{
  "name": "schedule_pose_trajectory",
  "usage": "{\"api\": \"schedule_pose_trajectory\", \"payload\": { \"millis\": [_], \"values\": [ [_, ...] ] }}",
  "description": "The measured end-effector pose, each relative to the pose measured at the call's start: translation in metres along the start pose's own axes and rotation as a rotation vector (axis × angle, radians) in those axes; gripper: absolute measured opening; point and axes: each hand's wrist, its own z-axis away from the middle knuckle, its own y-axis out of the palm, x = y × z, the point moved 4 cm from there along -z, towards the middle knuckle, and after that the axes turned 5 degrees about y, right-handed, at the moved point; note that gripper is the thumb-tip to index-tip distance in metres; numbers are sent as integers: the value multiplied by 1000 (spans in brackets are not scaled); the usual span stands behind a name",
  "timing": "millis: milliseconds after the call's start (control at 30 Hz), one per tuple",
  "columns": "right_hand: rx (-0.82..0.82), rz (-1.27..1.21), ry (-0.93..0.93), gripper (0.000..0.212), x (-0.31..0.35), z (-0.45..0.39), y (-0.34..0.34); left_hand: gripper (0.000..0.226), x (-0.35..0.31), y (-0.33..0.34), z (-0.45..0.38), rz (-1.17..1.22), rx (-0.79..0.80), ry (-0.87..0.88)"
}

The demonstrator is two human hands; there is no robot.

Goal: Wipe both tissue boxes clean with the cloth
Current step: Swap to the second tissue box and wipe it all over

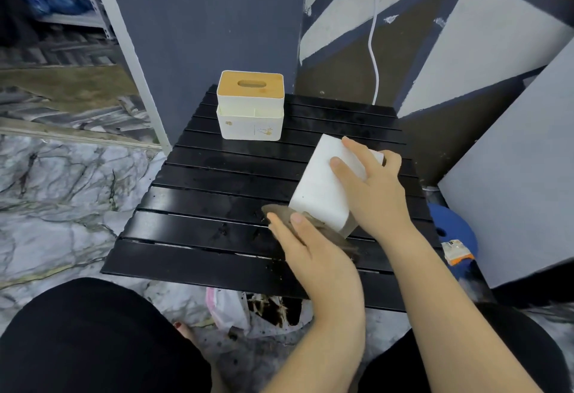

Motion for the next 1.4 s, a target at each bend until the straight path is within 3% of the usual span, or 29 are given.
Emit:
{"api": "schedule_pose_trajectory", "payload": {
  "millis": [133, 233, 333, 433, 500, 600, 767, 833, 900, 1033, 1167, 1300, 1400],
  "values": [
    [-1, 86, 13, 48, 10, 3, 9, 54, -6, 5, 1, -30, 1, 228],
    [28, 123, 1, 49, 15, 4, 15, 46, -20, 5, -14, -225, 23, 613],
    [37, 158, -30, 48, 15, 4, 15, 36, -38, 13, -35, -495, 178, 971],
    [33, 142, -51, 43, 12, 2, 14, 42, -60, 29, -52, -853, 425, 1009],
    [19, 120, -42, 41, 12, 1, 14, 43, -68, 36, -70, -974, 530, 849],
    [-15, 154, -39, 41, 14, 3, 17, 38, -66, 33, -88, -862, 656, 705],
    [-44, 174, -38, 43, 16, 6, 17, 49, -45, -2, -67, -616, 599, 1227],
    [-27, 178, -30, 44, 17, 7, 16, 47, -31, -16, -60, -618, 585, 1336],
    [12, 168, -21, 45, 18, 6, 15, 48, -9, -31, -55, -683, 564, 1319],
    [124, 26, -7, 44, 13, 3, 5, 67, 30, -54, -48, -684, 508, 1095],
    [126, -117, -32, 39, 3, 9, -3, 87, 12, -45, -44, -615, 455, 940],
    [54, -243, -13, 35, 4, 10, -10, 81, -26, -31, -60, -571, 434, 846],
    [60, -312, 14, 52, 5, 12, -12, 74, -42, -27, -69, -632, 428, 819]
  ]
}}
